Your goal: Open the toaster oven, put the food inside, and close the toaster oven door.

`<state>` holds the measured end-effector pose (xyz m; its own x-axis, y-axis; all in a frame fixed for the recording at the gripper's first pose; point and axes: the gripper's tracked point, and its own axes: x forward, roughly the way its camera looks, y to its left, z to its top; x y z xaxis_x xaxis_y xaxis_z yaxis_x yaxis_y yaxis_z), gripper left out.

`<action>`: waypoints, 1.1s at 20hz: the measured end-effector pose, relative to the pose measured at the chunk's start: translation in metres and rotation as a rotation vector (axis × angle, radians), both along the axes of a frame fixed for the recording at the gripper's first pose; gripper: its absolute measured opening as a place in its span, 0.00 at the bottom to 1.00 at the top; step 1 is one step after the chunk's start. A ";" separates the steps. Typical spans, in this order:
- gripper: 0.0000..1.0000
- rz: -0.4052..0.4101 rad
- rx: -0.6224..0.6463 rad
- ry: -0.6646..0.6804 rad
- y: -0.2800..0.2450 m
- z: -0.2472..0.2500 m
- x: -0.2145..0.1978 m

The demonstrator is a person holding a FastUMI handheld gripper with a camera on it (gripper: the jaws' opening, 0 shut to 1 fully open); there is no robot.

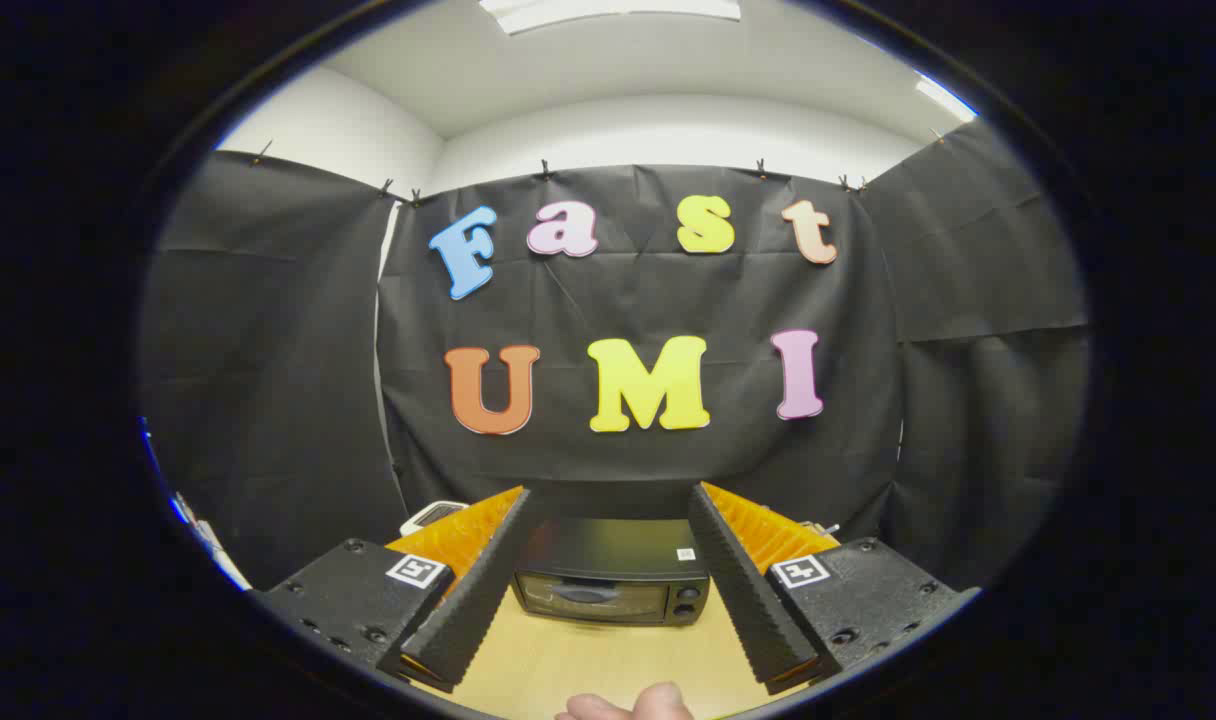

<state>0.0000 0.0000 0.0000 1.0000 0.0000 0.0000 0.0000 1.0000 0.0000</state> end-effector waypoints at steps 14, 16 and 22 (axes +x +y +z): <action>1.00 -0.017 0.004 -0.012 -0.004 0.012 0.014; 1.00 -0.018 0.016 -0.016 -0.005 0.014 0.017; 1.00 -0.018 0.042 0.005 -0.005 0.004 0.022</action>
